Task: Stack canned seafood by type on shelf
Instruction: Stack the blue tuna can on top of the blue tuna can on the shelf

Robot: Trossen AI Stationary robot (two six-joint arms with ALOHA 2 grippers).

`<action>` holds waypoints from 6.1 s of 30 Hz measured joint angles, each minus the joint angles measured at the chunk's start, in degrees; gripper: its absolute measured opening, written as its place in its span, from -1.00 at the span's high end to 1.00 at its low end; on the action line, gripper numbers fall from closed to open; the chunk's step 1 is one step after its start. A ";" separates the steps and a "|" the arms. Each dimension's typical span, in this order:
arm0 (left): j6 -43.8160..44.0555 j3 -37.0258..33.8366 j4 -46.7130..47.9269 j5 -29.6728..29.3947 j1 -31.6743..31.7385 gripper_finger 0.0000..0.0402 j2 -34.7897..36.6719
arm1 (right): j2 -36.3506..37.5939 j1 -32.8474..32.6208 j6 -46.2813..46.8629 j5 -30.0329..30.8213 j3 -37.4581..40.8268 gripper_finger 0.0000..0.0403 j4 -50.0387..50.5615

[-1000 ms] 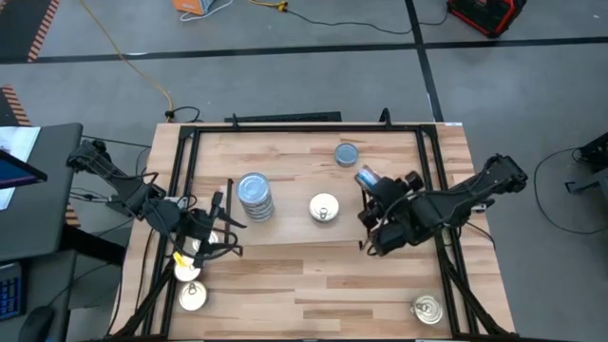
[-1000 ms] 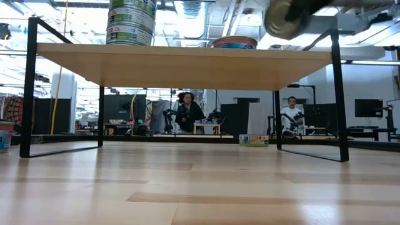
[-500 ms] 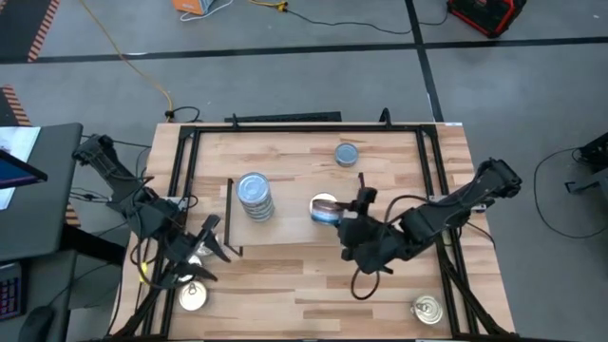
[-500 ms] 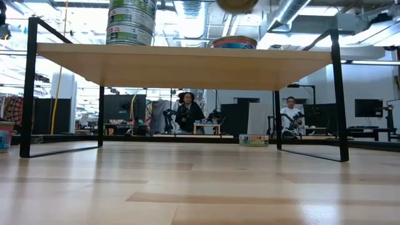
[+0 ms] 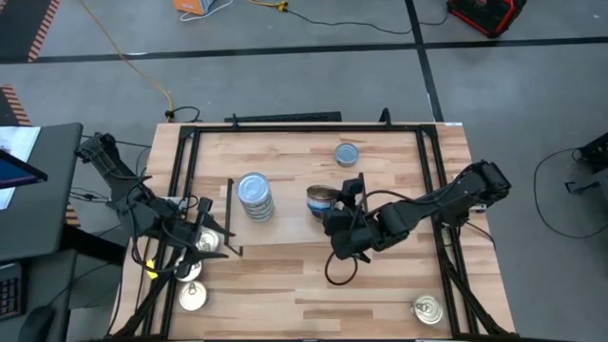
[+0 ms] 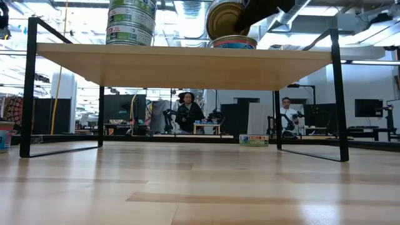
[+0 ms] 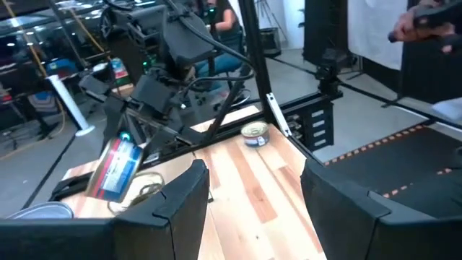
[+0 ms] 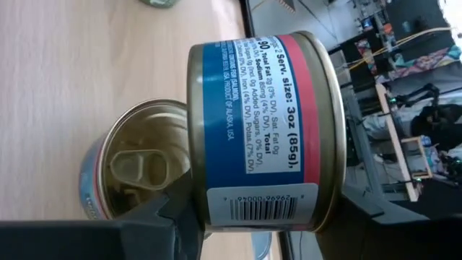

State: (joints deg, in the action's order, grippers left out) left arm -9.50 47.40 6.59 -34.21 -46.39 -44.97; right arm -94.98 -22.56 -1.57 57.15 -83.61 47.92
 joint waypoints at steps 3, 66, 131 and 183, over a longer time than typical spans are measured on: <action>0.19 0.00 0.02 -0.43 0.00 -0.05 0.00 | 0.00 -0.21 0.04 -1.03 0.02 -0.12 0.25; 4.19 0.02 0.11 -3.16 0.89 -0.05 -3.50 | 0.85 -24.49 84.43 -68.75 11.75 -0.42 16.06; 6.76 0.07 3.56 -3.11 0.89 -0.05 -3.52 | -2.05 -28.01 84.06 -57.56 14.71 -0.42 6.82; 0.17 0.07 4.72 -3.70 0.89 -0.05 -3.45 | -14.04 -29.71 85.29 -78.50 -1.91 -0.92 26.57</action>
State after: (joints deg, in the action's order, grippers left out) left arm -9.33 47.46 11.31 -37.91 -45.50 -48.42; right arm -109.02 -52.27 83.72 -21.34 -85.53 74.49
